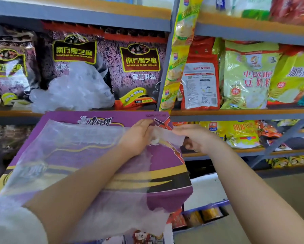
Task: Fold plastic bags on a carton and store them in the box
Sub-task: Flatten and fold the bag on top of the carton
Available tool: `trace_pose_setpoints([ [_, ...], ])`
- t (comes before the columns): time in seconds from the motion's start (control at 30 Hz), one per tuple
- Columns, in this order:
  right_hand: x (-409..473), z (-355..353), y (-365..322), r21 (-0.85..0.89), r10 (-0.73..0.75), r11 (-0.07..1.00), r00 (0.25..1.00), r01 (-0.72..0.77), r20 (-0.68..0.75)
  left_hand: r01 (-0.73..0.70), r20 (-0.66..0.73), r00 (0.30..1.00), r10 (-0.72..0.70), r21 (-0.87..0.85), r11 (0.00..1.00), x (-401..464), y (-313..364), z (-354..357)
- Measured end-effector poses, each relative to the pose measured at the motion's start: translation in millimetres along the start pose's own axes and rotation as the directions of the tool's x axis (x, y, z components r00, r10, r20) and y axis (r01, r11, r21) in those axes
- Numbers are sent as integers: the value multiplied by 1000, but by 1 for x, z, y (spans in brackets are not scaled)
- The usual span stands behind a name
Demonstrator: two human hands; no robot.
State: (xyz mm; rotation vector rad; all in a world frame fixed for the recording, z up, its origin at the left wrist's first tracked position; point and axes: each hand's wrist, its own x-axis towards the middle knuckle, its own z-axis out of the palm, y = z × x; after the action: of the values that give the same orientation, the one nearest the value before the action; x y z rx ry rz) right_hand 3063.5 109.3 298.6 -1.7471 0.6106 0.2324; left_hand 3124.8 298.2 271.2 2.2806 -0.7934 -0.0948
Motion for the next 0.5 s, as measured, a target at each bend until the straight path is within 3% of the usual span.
trace_pose_setpoints([
  [0.1,-1,-10,-3,-156,-45,985,979,77,201,-63,-88,994,58,-49,997,0,-8,-1],
  [0.2,2,-22,-5,-172,-117,968,936,182,333,-112,-3,994,112,-17,994,-3,-15,-2],
  [0.3,4,-33,-8,-173,-64,973,895,154,442,-271,188,956,224,281,921,-11,-23,0],
  [0.37,5,-34,-8,-263,7,956,883,132,470,-311,258,943,213,446,839,-16,-27,0],
  [0.43,7,-32,-7,-259,-16,955,897,144,441,-283,226,953,203,413,866,-16,-29,1],
  [0.5,8,-27,-5,-185,-93,967,918,176,385,-212,100,976,196,194,958,-12,-24,-2],
])
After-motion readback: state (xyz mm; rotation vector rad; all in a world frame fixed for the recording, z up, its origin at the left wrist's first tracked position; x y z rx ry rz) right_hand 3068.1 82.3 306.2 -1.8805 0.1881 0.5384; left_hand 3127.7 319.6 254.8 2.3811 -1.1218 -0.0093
